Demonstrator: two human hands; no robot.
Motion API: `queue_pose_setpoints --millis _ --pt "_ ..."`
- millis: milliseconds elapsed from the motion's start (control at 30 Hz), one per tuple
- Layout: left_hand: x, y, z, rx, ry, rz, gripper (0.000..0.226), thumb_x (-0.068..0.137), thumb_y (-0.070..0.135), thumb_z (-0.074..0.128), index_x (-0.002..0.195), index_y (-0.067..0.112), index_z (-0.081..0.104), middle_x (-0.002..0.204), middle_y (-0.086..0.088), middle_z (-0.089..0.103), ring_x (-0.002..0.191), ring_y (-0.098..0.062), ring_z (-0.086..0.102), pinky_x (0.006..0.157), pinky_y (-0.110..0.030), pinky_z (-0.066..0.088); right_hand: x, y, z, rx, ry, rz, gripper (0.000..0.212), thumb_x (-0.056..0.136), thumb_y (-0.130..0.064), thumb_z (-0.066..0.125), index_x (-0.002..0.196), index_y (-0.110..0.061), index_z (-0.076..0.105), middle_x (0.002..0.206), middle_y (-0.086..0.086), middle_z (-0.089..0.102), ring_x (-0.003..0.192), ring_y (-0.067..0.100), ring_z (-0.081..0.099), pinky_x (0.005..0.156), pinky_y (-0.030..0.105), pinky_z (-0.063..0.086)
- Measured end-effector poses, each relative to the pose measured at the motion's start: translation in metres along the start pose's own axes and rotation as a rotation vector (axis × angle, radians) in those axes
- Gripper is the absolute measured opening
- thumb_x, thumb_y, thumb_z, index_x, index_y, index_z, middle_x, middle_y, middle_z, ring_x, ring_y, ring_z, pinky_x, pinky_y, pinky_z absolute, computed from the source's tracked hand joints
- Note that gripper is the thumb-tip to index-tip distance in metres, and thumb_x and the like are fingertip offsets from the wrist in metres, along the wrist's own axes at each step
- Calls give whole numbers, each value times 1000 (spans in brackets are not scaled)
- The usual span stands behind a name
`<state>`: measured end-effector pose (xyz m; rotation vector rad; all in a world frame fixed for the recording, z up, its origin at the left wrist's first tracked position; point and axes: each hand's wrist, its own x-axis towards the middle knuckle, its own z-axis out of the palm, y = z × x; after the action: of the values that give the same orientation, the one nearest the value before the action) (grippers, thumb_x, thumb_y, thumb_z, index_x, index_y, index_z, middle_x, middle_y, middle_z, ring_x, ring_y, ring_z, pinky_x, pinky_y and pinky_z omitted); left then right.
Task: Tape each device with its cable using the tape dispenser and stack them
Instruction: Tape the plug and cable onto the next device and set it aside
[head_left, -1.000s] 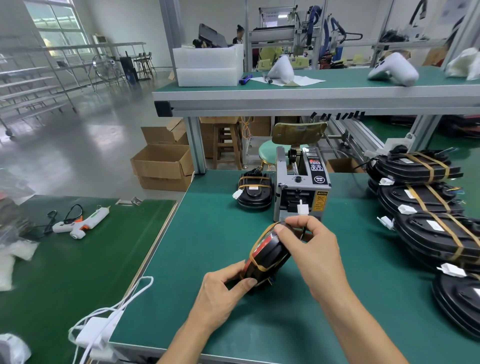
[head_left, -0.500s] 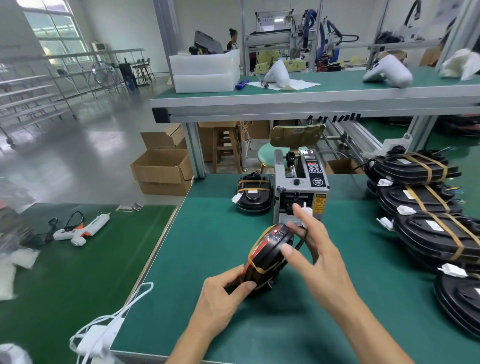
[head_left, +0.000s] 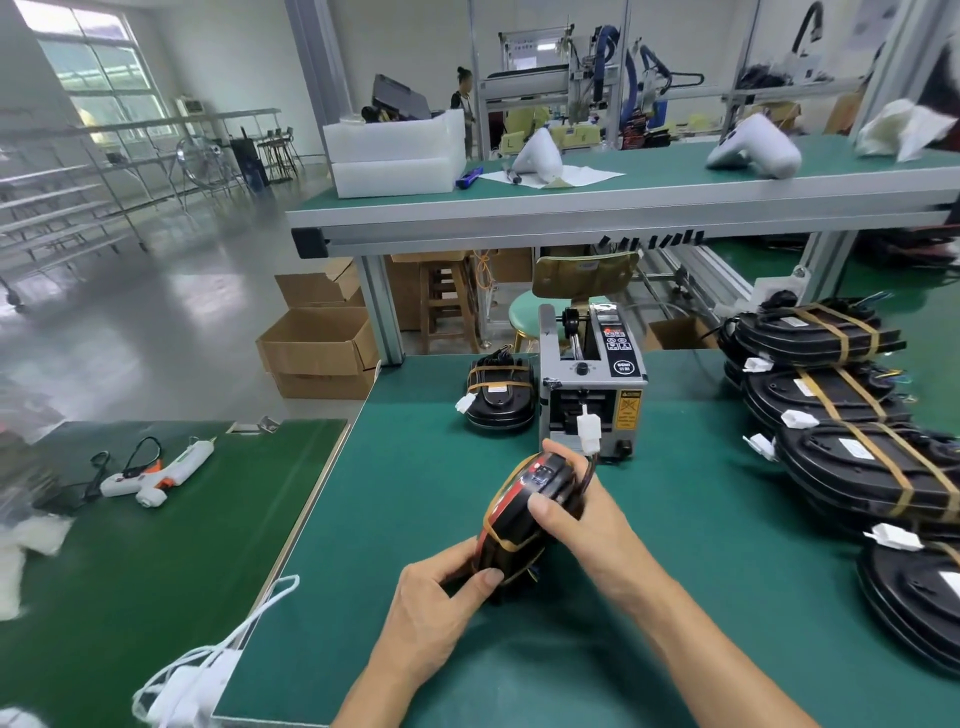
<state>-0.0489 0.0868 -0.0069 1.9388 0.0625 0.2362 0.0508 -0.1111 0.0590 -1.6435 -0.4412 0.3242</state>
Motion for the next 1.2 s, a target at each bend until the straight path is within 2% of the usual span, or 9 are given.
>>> queue_pose_setpoints --millis 167,300,400,500,633,833,933,1100,1200 --pt "-2 7 -1 29 12 9 42 98 63 70 138 51 69 131 21 75 127 -3 69 110 -24 50 -7 -11 5 -144 127 -41 77 63 -75 73 132 -52 48 118 -41 62 114 -13 59 99 22 46" --pt "-4 13 1 3 -2 44 70 92 64 76 155 39 57 140 20 71 137 -4 62 117 -24 44 -17 -26 2 -257 163 -94 64 61 -74 74 118 -62 48 119 -44 57 111 -17 56 84 5 42" --pt "-7 14 0 9 33 42 100 73 85 77 156 35 52 137 6 68 131 -2 65 117 -24 45 -21 -35 -1 -367 200 -176 67 63 -70 79 120 -51 50 115 -27 64 109 -6 61 86 17 47" --pt "-8 14 1 30 47 47 112 60 93 77 154 38 51 131 -2 59 128 -1 65 114 -17 44 -24 -40 -1 -637 253 -367 86 62 -71 80 134 -35 49 127 -23 54 119 5 55 102 29 44" --pt "-7 8 2 30 38 77 83 64 71 92 140 55 64 140 2 62 135 -3 61 115 -22 45 -30 -31 15 -1016 278 -523 93 61 -72 72 134 -17 58 132 -1 56 131 29 52 122 51 27" --pt "-5 3 7 108 64 89 62 72 35 80 124 64 63 122 17 63 120 -10 64 97 -25 54 -33 -8 41 -1129 180 -497 88 64 -71 66 136 -21 58 138 4 55 141 37 45 120 64 25" --pt "-6 1 7 99 75 81 58 73 33 77 119 65 64 122 7 68 117 -11 68 98 -25 55 -35 -8 46 -1176 134 -453 92 66 -75 64 142 -24 55 146 3 53 149 35 39 120 67 17" --pt "-4 2 7 67 18 11 58 64 42 88 116 61 69 120 24 69 115 -3 68 94 -21 54 -47 -15 31 -1153 6 -485 109 73 -86 57 159 -21 39 166 0 35 161 27 13 123 63 -2" --pt "-5 6 8 95 47 45 57 66 48 89 116 64 67 119 25 70 113 -5 69 94 -20 53 -51 -21 12 -875 114 -611 81 83 -69 67 149 -23 54 159 -10 45 155 14 30 127 54 0"
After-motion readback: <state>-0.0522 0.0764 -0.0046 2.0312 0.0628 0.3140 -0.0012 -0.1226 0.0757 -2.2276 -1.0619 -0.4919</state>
